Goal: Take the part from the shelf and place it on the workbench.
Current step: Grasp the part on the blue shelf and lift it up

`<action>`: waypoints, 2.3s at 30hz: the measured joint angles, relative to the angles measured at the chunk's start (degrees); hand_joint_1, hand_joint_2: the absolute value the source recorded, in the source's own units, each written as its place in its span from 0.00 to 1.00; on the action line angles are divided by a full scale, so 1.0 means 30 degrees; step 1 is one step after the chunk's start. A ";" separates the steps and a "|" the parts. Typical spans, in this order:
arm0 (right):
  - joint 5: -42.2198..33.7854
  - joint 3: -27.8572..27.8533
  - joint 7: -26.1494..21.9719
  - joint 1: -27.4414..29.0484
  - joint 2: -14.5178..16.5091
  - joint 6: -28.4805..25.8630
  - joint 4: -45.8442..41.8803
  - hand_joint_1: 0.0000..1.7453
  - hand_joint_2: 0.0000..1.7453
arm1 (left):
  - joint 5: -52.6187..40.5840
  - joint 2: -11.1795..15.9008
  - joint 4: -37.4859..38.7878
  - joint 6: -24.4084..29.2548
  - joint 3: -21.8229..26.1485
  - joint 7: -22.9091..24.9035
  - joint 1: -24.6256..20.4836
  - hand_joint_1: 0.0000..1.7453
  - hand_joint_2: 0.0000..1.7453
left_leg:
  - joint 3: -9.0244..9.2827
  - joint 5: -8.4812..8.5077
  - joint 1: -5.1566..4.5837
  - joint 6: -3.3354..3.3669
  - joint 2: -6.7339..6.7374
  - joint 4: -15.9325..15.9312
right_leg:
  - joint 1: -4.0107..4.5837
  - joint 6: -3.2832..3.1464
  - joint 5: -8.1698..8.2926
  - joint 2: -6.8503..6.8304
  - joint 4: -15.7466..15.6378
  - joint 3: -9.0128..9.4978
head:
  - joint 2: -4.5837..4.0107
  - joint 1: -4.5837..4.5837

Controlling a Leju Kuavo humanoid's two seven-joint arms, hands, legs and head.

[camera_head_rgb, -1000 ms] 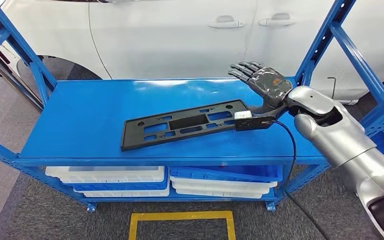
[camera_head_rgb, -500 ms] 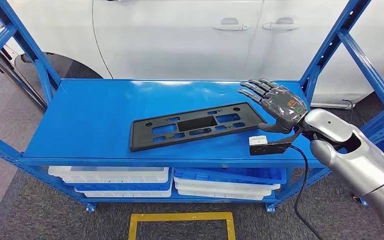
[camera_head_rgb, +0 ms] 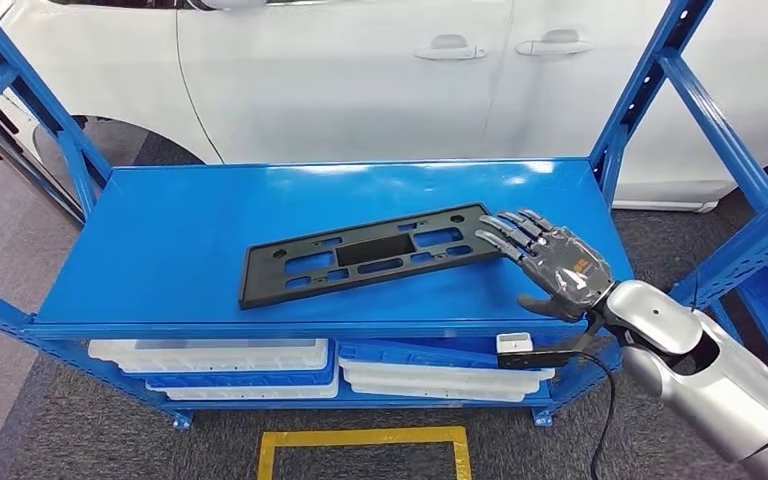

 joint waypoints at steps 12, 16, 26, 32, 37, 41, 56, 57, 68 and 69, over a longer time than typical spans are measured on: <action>0.1383 0.0015 -0.0838 -0.0095 0.2985 -0.0144 0.2422 0.00 1.00 | -0.0015 -0.0029 0.0000 0.0006 -0.0015 -0.0002 -0.0185 0.00 0.00 | 0.0737 0.1355 -0.0223 0.0688 0.0055 -0.2022 | 0.0271 0.0279 0.0045 -0.0001 -0.0034 0.0009 | 0.0000 -0.0003; 0.1396 0.0169 -0.0969 -0.0399 0.3814 -0.0195 0.3698 0.00 1.00 | -0.0013 -0.0064 0.0000 -0.0009 -0.0015 -0.0064 -0.0174 0.00 0.00 | 0.0923 0.1681 -0.0074 0.0943 0.0065 -0.2451 | 0.0216 0.0575 -0.1499 -0.0003 0.2492 -0.1092 | 0.0000 0.0002; 0.1611 0.0506 -0.0922 -0.0400 0.4949 -0.0497 0.5468 0.00 1.00 | -0.0007 -0.0106 0.0000 -0.0029 -0.0015 -0.0060 -0.0057 0.00 0.00 | 0.0750 0.1272 -0.0163 0.0402 0.0001 -0.1863 | 0.0112 0.0367 -0.0098 0.0054 0.0211 -0.0087 | 0.0000 -0.0002; 0.1682 0.0592 -0.1033 -0.0970 0.5612 -0.0488 0.6194 0.00 1.00 | 0.0002 -0.0106 0.0000 -0.0007 -0.0015 -0.0100 -0.0050 0.00 0.00 | -0.0943 -0.0845 -0.0014 -0.0163 0.0032 0.1934 | 0.0071 -0.0218 -0.0034 -0.0004 0.0090 -0.0061 | 0.0000 -0.0003; 0.1966 0.0902 -0.1142 -0.1602 0.6335 -0.0494 0.7094 0.00 1.00 | 0.0033 -0.0104 0.0000 -0.0005 -0.0015 -0.0104 -0.0007 0.00 0.00 | -0.0727 0.0411 -0.0041 0.0074 0.0034 0.1175 | 0.0203 -0.0245 -0.0050 0.0049 0.0117 -0.0010 | 0.0000 -0.0004; 0.2066 0.1095 -0.1155 -0.2623 0.7036 -0.0421 0.7898 0.00 1.00 | 0.0044 -0.0095 0.0000 0.0000 -0.0015 -0.0118 -0.0062 0.00 0.00 | 0.0600 0.1312 -0.0209 0.0440 0.0031 -0.1820 | 0.0300 0.0012 -0.0005 0.0112 0.0096 -0.0053 | 0.0000 -0.0002; 0.2022 0.2028 -0.1244 -0.4662 0.8780 0.0058 1.0763 0.00 1.00 | -0.0071 -0.0237 0.0000 -0.0133 -0.0051 -0.0056 -0.0187 0.00 0.00 | 0.0597 0.1365 -0.0097 0.0368 0.0032 -0.1780 | 0.0171 0.0319 -0.0063 0.0058 0.0350 -0.0235 | 0.0000 0.0000; 0.1944 0.2102 -0.1316 -0.4727 0.8878 0.0113 1.0989 0.00 1.00 | -0.0071 -0.0237 0.0000 -0.0131 -0.0055 -0.0055 -0.0192 0.00 0.00 | 0.0593 0.1364 -0.0082 0.0282 0.0029 -0.1779 | 0.0182 0.0182 -0.0032 0.0073 0.0323 -0.0254 | 0.0000 0.0000; 0.1071 0.3002 -0.1625 -0.4823 0.9257 -0.0378 1.2765 0.00 1.00 | -0.0058 -0.0220 0.0000 -0.0117 -0.0086 -0.0087 -0.0134 0.00 0.00 | -0.0575 0.0722 -0.0012 0.0099 0.0047 0.0625 | 0.0296 -0.0331 0.0037 0.0049 0.0192 -0.0160 | 0.0000 -0.0003; 0.1042 0.3034 -0.1576 -0.4828 0.9286 -0.0518 1.2861 0.00 1.00 | -0.0073 -0.0208 0.0000 -0.0116 -0.0109 -0.0089 -0.0160 0.00 0.00 | 0.0008 0.1167 -0.0057 0.0227 0.0048 -0.0622 | 0.0325 -0.0294 0.0044 0.0065 0.0187 -0.0155 | 0.0000 -0.0004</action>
